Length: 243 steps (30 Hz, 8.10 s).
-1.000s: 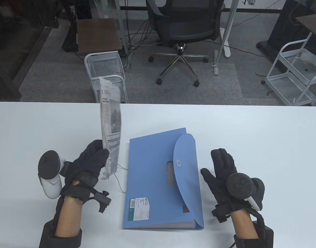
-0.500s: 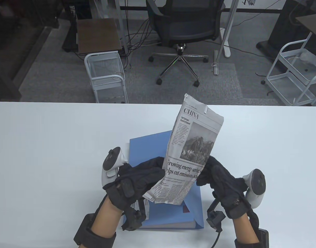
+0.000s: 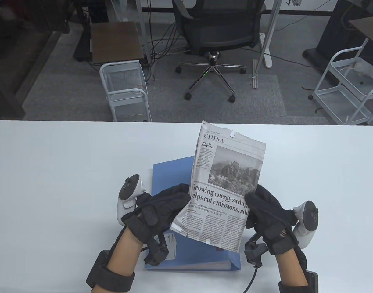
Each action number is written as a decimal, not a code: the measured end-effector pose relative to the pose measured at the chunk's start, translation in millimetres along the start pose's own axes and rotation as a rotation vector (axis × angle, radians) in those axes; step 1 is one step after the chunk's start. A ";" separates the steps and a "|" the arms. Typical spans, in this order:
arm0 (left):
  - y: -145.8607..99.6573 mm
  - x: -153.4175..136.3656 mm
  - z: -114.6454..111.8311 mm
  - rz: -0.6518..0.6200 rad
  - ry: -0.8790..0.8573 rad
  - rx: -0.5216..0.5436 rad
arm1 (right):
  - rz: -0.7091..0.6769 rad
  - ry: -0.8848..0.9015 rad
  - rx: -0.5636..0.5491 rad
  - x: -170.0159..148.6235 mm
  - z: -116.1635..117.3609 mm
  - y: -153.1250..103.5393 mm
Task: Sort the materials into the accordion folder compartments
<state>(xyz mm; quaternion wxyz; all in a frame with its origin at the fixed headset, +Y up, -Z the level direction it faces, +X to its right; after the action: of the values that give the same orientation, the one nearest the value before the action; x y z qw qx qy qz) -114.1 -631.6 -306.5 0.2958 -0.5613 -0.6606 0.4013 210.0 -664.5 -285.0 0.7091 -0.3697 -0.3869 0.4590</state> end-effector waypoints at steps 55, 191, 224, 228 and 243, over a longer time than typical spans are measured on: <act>23.8 -68.0 19.0 0.241 0.202 0.278 | 0.005 0.114 -0.249 2.0 -52.5 -20.6; -9.8 -65.2 69.1 0.059 -0.109 0.350 | 0.709 -1.218 0.207 27.4 103.4 89.5; 46.2 -104.0 -11.2 0.321 0.492 0.258 | 0.557 -0.697 -0.008 11.1 2.0 31.9; 54.9 -112.3 -20.8 0.396 0.706 0.266 | 0.555 -0.680 -0.008 11.3 -1.5 30.8; 61.9 -123.6 -36.1 0.461 1.303 0.262 | 0.544 -0.644 0.042 9.2 3.8 31.5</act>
<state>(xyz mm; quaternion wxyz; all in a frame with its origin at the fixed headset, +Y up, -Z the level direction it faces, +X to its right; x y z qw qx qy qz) -28.4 -742.5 -334.4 0.6038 -0.7730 -0.1592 0.1121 197.7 -645.6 -309.1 0.4122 -0.2814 -0.4677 0.7295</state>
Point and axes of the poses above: the tracker on the back of each hand, its own x axis roughly to the thumb side, its own y axis roughly from the wrist to the fingertips, z = x × y, the point moved 1 cm from there along y, roughly from the wrist to the fingertips, and after that the axes turned 14 degrees about x, right-handed, at the moved point
